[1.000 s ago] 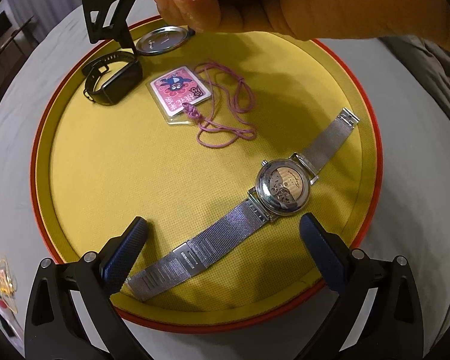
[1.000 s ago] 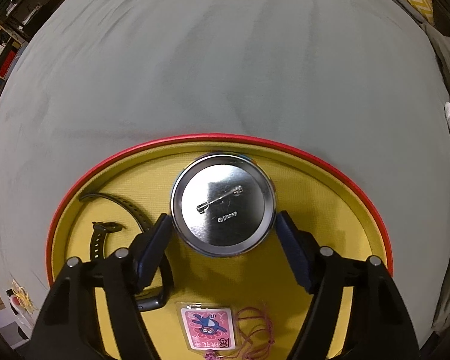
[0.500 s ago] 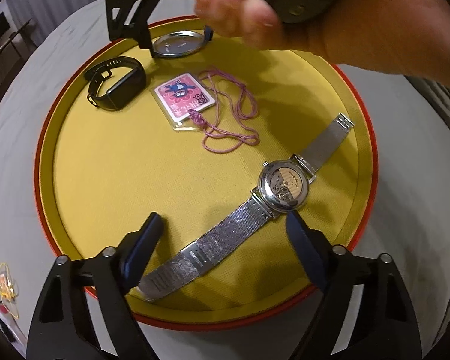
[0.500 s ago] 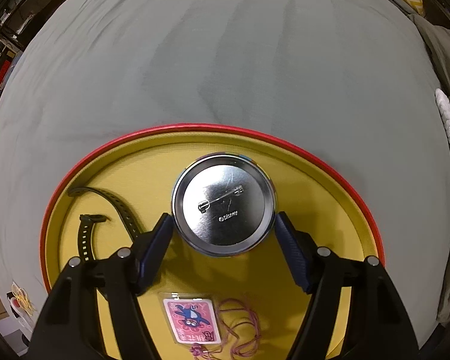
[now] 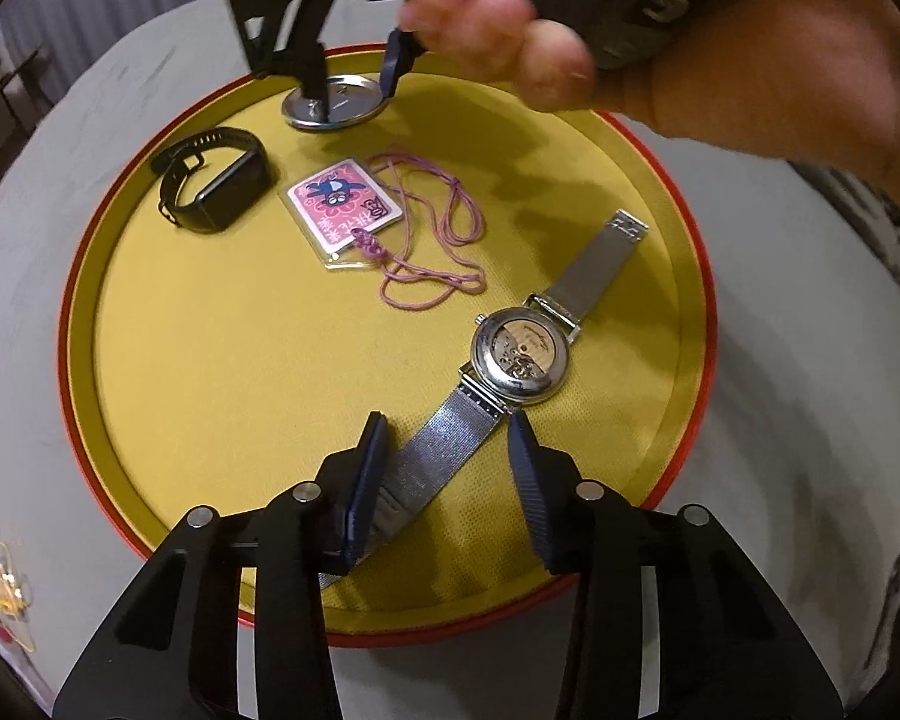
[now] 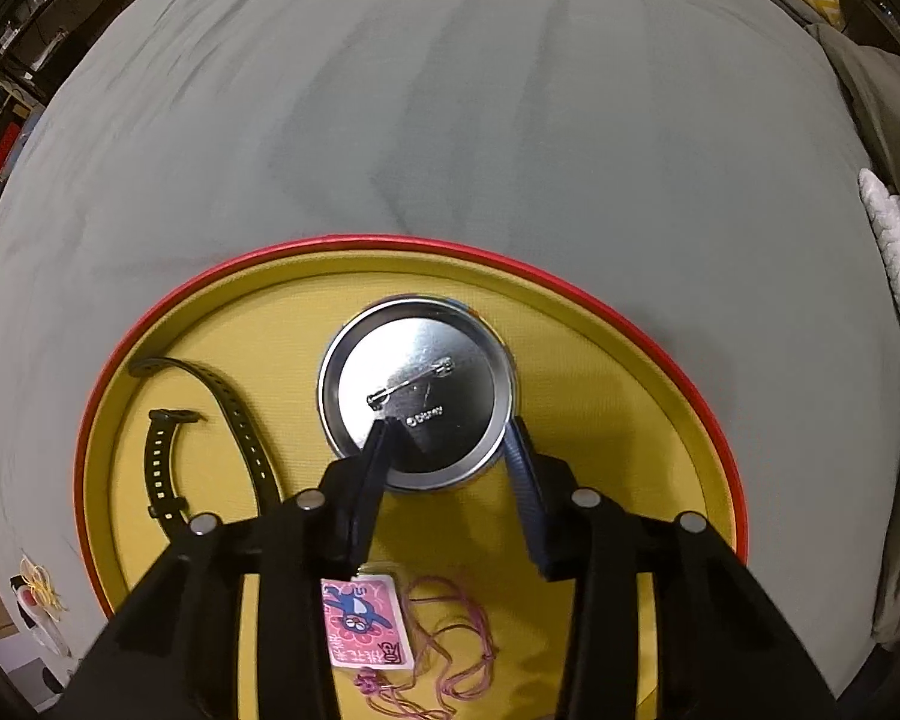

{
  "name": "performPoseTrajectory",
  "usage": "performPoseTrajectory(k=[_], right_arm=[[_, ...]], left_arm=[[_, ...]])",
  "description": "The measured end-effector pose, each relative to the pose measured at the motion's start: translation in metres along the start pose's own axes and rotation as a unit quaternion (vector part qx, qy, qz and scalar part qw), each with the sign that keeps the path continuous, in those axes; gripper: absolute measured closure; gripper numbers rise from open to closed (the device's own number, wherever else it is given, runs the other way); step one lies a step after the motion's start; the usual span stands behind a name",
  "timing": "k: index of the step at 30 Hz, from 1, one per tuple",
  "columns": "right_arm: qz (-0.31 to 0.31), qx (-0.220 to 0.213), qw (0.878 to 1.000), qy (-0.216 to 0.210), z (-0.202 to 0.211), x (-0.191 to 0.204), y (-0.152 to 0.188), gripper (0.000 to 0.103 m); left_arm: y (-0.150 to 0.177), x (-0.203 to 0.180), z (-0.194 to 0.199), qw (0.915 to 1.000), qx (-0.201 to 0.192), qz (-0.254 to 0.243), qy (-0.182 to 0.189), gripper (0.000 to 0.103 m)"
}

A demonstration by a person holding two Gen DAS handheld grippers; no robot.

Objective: Organize jewelry

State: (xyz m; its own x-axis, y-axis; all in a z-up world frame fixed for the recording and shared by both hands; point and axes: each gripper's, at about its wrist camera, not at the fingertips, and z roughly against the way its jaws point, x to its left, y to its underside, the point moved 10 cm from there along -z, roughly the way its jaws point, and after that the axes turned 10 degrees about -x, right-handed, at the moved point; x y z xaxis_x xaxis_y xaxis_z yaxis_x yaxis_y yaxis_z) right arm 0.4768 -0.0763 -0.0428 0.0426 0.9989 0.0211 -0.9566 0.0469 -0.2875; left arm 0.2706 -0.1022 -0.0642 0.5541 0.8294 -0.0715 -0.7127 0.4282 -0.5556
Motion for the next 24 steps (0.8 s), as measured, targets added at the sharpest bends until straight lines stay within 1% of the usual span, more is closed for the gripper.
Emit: performPoseTrajectory(k=[2, 3, 4, 6, 7, 8, 9, 10, 11, 12, 14, 16, 21, 24], right_arm=[[-0.001, 0.000, 1.000, -0.001, -0.001, -0.002, 0.001, 0.068], [0.000, -0.001, 1.000, -0.001, -0.001, -0.004, 0.001, 0.068], [0.002, 0.000, 1.000, 0.000, 0.000, -0.004, 0.001, 0.068], [0.011, 0.000, 1.000, -0.001, 0.000, -0.003, 0.002, 0.066], [0.012, 0.001, 1.000, -0.004, 0.001, -0.003, 0.002, 0.063], [0.012, -0.002, 1.000, -0.008, 0.002, -0.002, 0.002, 0.053], [0.014, -0.011, 1.000, -0.002, 0.005, -0.002, 0.000, 0.047], [0.020, -0.023, 1.000, 0.005, 0.009, -0.003, -0.003, 0.045], [0.026, -0.033, 0.999, 0.011, 0.014, -0.001, -0.005, 0.039], [0.033, -0.043, 0.998, 0.015, 0.019, 0.001, -0.008, 0.029], [0.043, -0.050, 0.998, 0.020, 0.022, 0.004, -0.012, 0.023], [0.047, -0.042, 0.998, 0.015, 0.020, 0.009, -0.013, 0.023], [0.038, -0.023, 0.999, 0.017, 0.000, 0.018, -0.016, 0.023], [0.035, -0.009, 0.999, 0.022, -0.012, 0.020, -0.015, 0.023]], left_arm=[[0.001, 0.003, 0.001, 1.0000, -0.001, 0.004, 0.005, 0.065], [0.001, 0.003, 0.002, 1.0000, -0.001, 0.004, 0.003, 0.068], [0.000, 0.005, 0.001, 1.0000, -0.001, 0.004, -0.002, 0.074], [0.002, 0.008, 0.002, 0.9998, -0.001, 0.015, 0.010, 0.076], [0.002, 0.009, 0.003, 0.9997, 0.000, 0.019, 0.013, 0.077], [0.002, 0.010, 0.003, 0.9997, 0.000, 0.019, 0.013, 0.077], [0.001, 0.008, 0.003, 0.9998, -0.001, 0.016, 0.012, 0.078], [0.002, 0.006, 0.003, 0.9999, -0.002, 0.012, 0.009, 0.078], [0.002, 0.006, 0.003, 0.9999, -0.003, 0.010, 0.008, 0.078], [0.002, 0.006, 0.003, 0.9999, -0.005, 0.011, 0.007, 0.078], [0.002, 0.006, 0.003, 0.9998, -0.005, 0.015, 0.010, 0.078], [0.001, 0.008, 0.002, 0.9997, -0.004, 0.019, 0.013, 0.078], [0.002, 0.004, 0.002, 1.0000, 0.000, 0.005, 0.008, 0.076], [0.002, 0.000, 0.000, 0.9999, 0.000, -0.005, 0.009, 0.071]])
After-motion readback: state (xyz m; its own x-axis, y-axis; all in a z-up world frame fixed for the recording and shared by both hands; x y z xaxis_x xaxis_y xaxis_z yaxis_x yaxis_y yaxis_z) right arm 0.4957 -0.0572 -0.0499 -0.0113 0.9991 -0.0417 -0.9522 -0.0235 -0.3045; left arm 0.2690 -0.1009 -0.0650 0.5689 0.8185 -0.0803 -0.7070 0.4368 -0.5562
